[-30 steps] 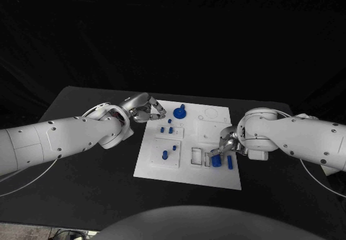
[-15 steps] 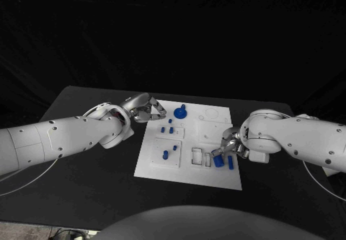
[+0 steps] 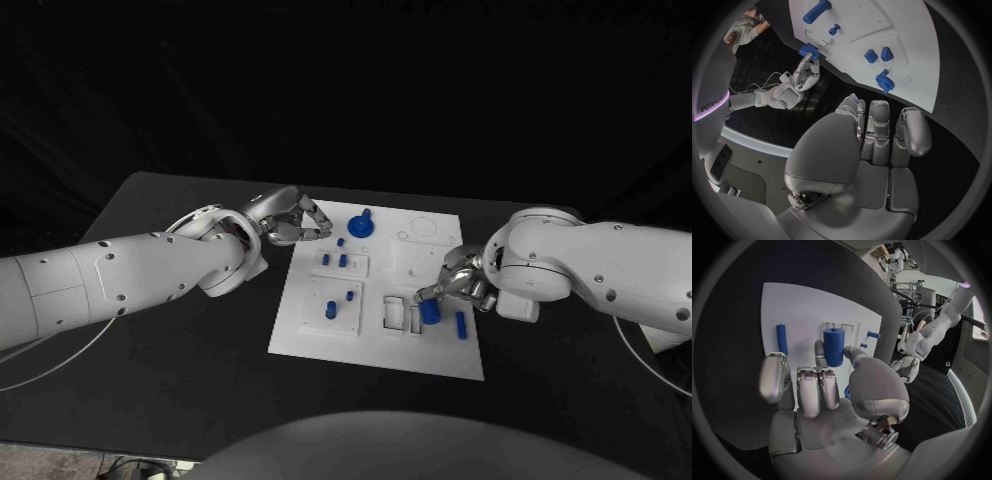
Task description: Assemble the parts on the task board
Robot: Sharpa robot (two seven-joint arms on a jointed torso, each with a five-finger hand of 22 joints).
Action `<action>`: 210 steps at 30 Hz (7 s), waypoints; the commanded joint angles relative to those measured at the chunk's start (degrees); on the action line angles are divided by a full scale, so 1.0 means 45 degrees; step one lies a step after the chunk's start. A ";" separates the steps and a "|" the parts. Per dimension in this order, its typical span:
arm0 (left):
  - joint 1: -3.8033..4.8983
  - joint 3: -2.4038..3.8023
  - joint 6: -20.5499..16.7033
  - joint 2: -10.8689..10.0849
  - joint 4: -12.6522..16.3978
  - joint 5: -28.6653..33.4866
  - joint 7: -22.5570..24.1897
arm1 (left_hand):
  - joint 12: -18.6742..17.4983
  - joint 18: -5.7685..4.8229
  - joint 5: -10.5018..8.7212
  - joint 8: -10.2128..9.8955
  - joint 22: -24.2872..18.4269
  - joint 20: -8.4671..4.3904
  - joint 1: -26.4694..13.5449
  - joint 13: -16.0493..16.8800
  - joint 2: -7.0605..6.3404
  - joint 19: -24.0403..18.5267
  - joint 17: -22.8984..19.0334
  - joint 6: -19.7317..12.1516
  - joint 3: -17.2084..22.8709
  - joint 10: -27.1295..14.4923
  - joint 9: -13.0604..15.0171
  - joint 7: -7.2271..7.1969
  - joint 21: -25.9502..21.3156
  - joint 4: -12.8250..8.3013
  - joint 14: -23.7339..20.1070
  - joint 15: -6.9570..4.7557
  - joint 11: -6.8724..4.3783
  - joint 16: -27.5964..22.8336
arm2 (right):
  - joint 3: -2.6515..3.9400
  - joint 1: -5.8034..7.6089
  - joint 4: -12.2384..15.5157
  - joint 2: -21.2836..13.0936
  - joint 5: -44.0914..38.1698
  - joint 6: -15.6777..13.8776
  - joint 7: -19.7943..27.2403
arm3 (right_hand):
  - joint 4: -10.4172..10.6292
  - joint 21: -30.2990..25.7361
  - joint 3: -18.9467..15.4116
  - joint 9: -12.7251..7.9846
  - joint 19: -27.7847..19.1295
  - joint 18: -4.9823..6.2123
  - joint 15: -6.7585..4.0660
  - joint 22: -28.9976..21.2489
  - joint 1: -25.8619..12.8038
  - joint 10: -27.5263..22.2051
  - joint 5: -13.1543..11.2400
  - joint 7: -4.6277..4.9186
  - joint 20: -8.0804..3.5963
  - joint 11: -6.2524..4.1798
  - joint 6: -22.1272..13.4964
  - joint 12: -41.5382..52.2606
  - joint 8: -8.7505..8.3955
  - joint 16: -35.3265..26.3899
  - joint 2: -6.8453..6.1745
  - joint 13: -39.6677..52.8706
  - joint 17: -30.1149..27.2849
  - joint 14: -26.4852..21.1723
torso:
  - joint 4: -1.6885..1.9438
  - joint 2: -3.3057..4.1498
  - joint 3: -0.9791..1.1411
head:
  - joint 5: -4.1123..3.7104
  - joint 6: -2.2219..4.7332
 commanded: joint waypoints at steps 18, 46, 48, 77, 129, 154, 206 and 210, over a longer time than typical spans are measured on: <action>-0.0028 0.0005 0.0224 0.0006 0.0039 -0.0031 -0.0061 | 0.0080 0.0109 0.0052 0.0083 0.2145 0.0092 0.0085 -0.0022 -0.0012 -0.0036 0.0003 0.0071 0.0066 0.0072 0.0013 -0.0020 -0.0029 0.0002 -0.0070 0.0005 0.0019 0.0003 | -0.0011 -0.0408 -0.0627 0.1271 0.0872 0.0088 0.0059 | -0.0247 -0.0399 0.0839 0.0443 -0.0372 0.0286 -0.0007 0.1937 -0.0750 0.1323 -0.1187 -0.0032 0.0045 0.0023 -0.0328 0.0048 0.0009 0.0044 0.0157 0.3353 0.3355 0.1371 | 0.0009 0.0005 0.0002 | 0.0091 0.0002; -0.0028 0.0005 0.0589 0.0041 0.0017 -0.0148 -0.0385 | 0.0087 0.0113 0.0062 0.0085 0.2140 0.0099 0.0093 -0.0026 -0.0008 -0.0045 -0.0023 0.0076 0.0085 0.0085 0.0015 -0.0019 -0.0052 -0.0004 -0.0082 0.0014 0.0031 -0.0010 | -0.0008 -0.0499 -0.0721 0.1345 0.0858 -0.0282 0.0151 | 0.0335 -0.0651 0.0293 0.0544 -0.0489 0.0334 0.0119 0.1882 -0.1750 0.1323 -0.4902 0.0130 0.0172 0.0173 -0.0530 0.0048 -0.0459 0.0044 0.0171 0.3353 0.3355 0.1371 | 0.0003 0.0012 0.0005 | 0.0142 0.0002; -0.0028 0.0005 0.0612 0.0041 0.0017 -0.0158 -0.0408 | 0.0087 0.0113 0.0062 0.0085 0.2140 0.0099 0.0093 -0.0026 -0.0008 -0.0045 -0.0023 0.0076 0.0085 0.0085 0.0015 -0.0019 -0.0052 -0.0004 -0.0082 0.0014 0.0031 -0.0010 | -0.0008 -0.0503 -0.0714 0.1334 0.0858 -0.0289 0.0155 | 0.0350 -0.0678 0.0184 0.0531 -0.0501 0.0339 0.0125 0.1874 -0.1798 0.1323 -0.5225 0.0140 0.0179 0.0180 -0.0534 0.0048 -0.0498 0.0044 0.0113 0.3353 0.3355 0.1371 | 0.0005 0.0009 0.0004 | 0.0141 0.0002; -0.0028 0.0006 0.0472 -0.0166 0.0147 -0.0168 -0.0278 | 0.0129 0.0114 0.0082 0.0121 0.2139 0.0118 0.0114 -0.0030 0.0017 -0.0049 -0.0039 0.0142 0.0143 0.0171 0.0033 -0.0030 -0.0062 -0.0008 -0.0096 0.0035 0.0049 -0.0010 | 0.0037 -0.0145 0.1490 -0.1680 0.0756 -0.2245 0.1463 | 0.0106 -0.0014 -0.0808 0.1071 0.0056 0.0193 -0.0015 0.2087 -0.0624 0.1323 -0.2111 -0.0008 0.0049 0.0039 -0.0553 0.0048 -0.0076 0.0044 -0.0107 0.3353 0.3355 0.1371 | -0.0026 0.0002 -0.0009 | 0.0355 0.0002; -0.0030 0.0004 0.0681 -0.0021 0.0085 -0.0146 -0.0460 | 0.0210 0.0110 0.0101 0.0167 0.2149 0.0133 0.0111 -0.0030 0.0002 -0.0030 -0.0010 0.0225 0.0199 0.0358 0.0058 -0.0036 -0.0033 -0.0001 -0.0078 0.0045 0.0060 0.0030 | -0.0030 -0.1008 -0.0330 -0.1258 -0.1613 0.0370 -0.0128 | -0.0711 0.0221 -0.0935 -0.0083 0.0368 0.0120 -0.0120 0.2159 0.0141 0.1323 -0.3103 -0.0057 -0.0072 -0.0041 0.0154 0.0048 -0.1132 0.0044 0.0194 0.3353 0.3355 0.1371 | -0.0014 -0.0013 -0.0029 | 0.0142 0.0002; -0.0032 0.0004 0.0828 -0.0008 0.0090 -0.0211 -0.0583 | 0.0225 0.0110 0.0105 0.0174 0.2148 0.0138 0.0108 -0.0034 0.0000 -0.0030 -0.0029 0.0237 0.0217 0.0396 0.0063 -0.0036 -0.0036 -0.0002 -0.0085 0.0049 0.0066 0.0023 | -0.0029 -0.1510 -0.0750 -0.1026 -0.1621 0.0320 -0.0173 | -0.2797 -0.0273 0.1116 -0.0751 0.0194 0.0216 -0.0167 0.2024 0.1834 0.1323 0.0153 -0.0094 -0.0098 -0.0086 0.0578 0.0048 -0.1572 0.0044 -0.0087 0.3353 0.3355 0.1371 | -0.0020 -0.0005 -0.0027 | 0.0149 0.0002; -0.0032 -0.0002 0.1179 0.0029 0.0057 -0.0253 -0.0925 | 0.0275 0.0120 0.0134 0.0190 0.2139 0.0147 0.0128 -0.0044 0.0009 -0.0043 -0.0052 0.0262 0.0293 0.0544 0.0075 -0.0026 -0.0075 -0.0001 -0.0094 0.0051 0.0064 0.0024 | 0.0002 -0.0600 0.0492 -0.1001 0.1042 -0.1102 0.0149 | -0.3426 -0.0529 0.1709 -0.0243 0.0152 0.0257 -0.0279 0.1975 0.1633 0.1323 0.0093 -0.0190 -0.0209 -0.0194 0.0667 0.0048 -0.1221 0.0044 -0.0158 0.3353 0.3355 0.1371 | -0.0021 -0.0015 -0.0031 | 0.0147 0.0002; -0.0034 -0.0002 0.1207 0.0043 0.0054 -0.0260 -0.0943 | 0.0275 0.0120 0.0134 0.0190 0.2139 0.0147 0.0128 -0.0044 0.0009 -0.0043 -0.0052 0.0262 0.0293 0.0544 0.0075 -0.0026 -0.0075 -0.0001 -0.0094 0.0051 0.0064 0.0024 | 0.0007 -0.0593 0.0285 -0.0725 0.1304 -0.1061 0.0190 | -0.3397 -0.0550 0.1721 -0.0234 0.0140 0.0260 -0.0276 0.1970 0.1585 0.1323 0.0059 -0.0186 -0.0209 -0.0191 0.0643 0.0048 -0.1226 0.0044 -0.0130 0.3353 0.3355 0.1371 | -0.0006 -0.0016 -0.0028 | 0.0149 0.0002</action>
